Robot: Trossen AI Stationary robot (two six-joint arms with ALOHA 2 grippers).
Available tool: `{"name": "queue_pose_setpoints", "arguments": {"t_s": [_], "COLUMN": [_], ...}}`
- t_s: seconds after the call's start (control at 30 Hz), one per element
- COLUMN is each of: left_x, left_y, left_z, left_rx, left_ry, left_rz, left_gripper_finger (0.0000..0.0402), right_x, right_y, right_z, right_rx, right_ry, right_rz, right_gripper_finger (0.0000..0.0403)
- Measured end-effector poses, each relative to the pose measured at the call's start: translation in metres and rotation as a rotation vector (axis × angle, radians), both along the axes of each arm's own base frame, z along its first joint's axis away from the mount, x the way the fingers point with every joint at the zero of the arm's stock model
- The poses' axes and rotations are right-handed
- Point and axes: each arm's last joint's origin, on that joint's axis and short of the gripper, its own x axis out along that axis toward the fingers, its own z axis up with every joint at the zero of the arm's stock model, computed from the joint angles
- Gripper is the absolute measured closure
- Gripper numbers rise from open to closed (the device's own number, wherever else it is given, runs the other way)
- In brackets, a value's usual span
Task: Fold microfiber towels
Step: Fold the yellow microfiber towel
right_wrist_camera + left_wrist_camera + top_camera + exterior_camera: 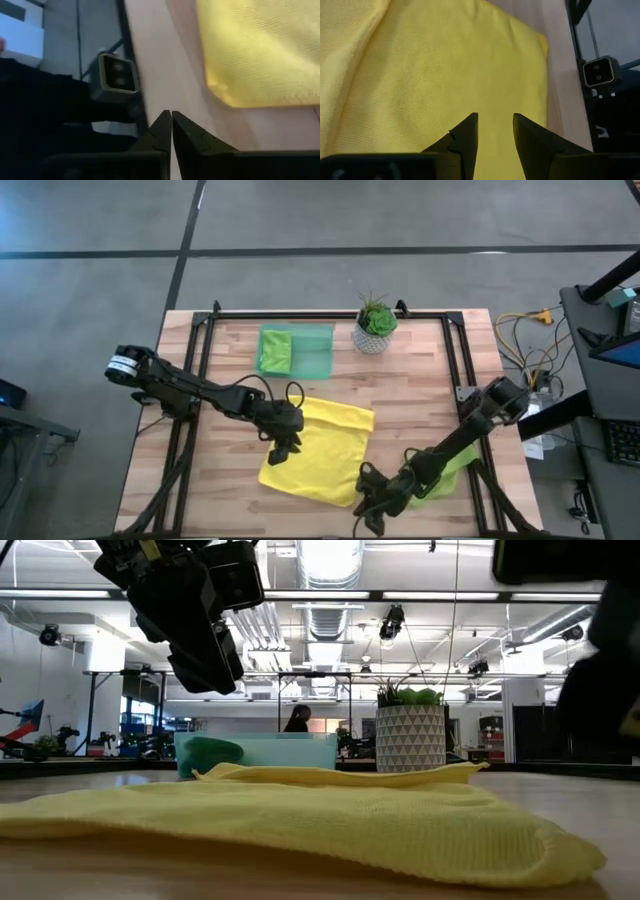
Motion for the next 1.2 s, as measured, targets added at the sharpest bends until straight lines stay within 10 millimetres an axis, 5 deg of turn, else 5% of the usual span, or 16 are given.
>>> {"name": "queue_pose_setpoints", "arguments": {"t_s": [0.2,0.43,0.63,0.8,0.97,1.2], "left_x": [-0.003,-0.011,-0.014,-0.01,-0.006,-0.002], "left_y": [0.001,0.009,0.014,0.015,0.025,0.037], "left_z": [-0.003,-0.011,-0.014,-0.026,-0.034,-0.034], "left_rx": [0.035,0.192,0.447,0.642,0.803,0.694], "left_ry": [0.026,0.116,0.101,0.096,0.142,0.148], "left_rz": [-0.031,0.01,-0.071,-0.222,-0.109,-0.059], "left_gripper_finger": [0.0295,0.0295,0.0295,0.0295,0.0295,0.0295], "right_x": [-0.002,-0.009,-0.014,-0.017,-0.016,-0.019], "right_y": [-0.009,-0.05,-0.08,-0.109,-0.127,-0.142], "right_z": [0.025,0.05,0.072,0.066,0.056,0.043], "right_rx": [-0.024,-0.168,-0.4,-0.525,-0.597,-0.627], "right_ry": [-0.051,0.04,-0.069,-0.025,0.012,0.063], "right_rz": [-0.017,-0.22,-0.259,-0.17,-0.114,-0.128], "right_gripper_finger": [0.0394,0.0394,0.0393,0.0364,0.0309,0.0247]}}
